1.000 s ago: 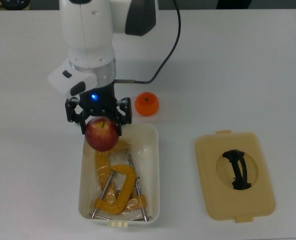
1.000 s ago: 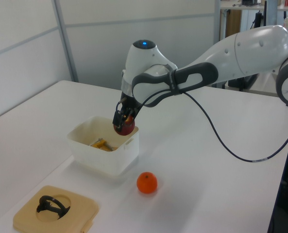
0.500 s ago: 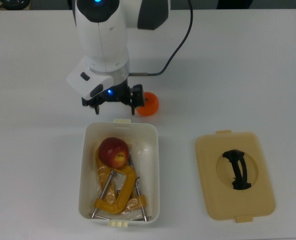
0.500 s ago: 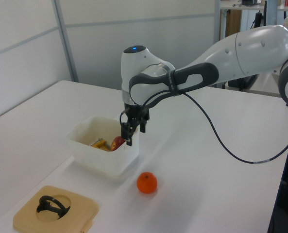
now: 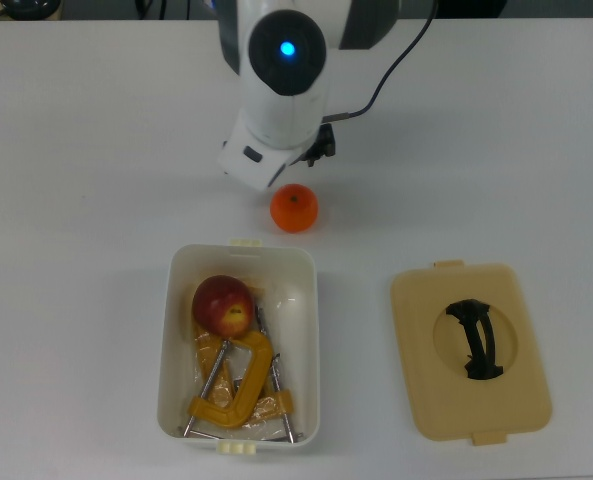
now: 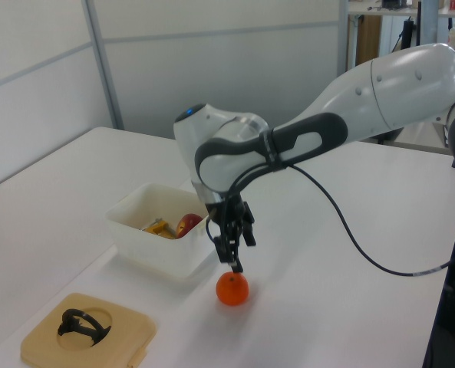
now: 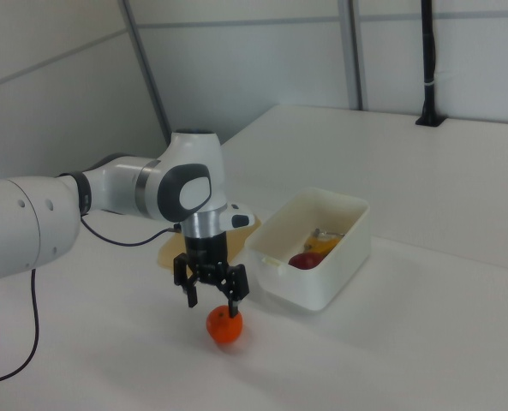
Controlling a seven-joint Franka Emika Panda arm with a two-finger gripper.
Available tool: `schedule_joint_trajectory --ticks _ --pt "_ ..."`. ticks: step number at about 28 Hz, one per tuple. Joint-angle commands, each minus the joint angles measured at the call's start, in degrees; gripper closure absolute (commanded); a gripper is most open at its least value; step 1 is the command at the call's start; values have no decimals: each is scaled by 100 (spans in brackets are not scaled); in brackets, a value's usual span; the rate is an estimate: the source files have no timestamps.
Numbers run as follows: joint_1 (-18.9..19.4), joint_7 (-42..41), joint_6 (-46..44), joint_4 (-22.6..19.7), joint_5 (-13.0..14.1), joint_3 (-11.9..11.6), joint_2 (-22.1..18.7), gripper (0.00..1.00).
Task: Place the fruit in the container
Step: 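Move the gripper over the orange and lower onto it, then close the gripper around the orange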
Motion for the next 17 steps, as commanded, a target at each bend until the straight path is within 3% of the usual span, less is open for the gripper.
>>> schedule_joint_trajectory --ticks 1,17 --pt "194 -168 -33 -191 17 -56 8 0" --pt "370 -19 845 -182 -370 -65 536 0"
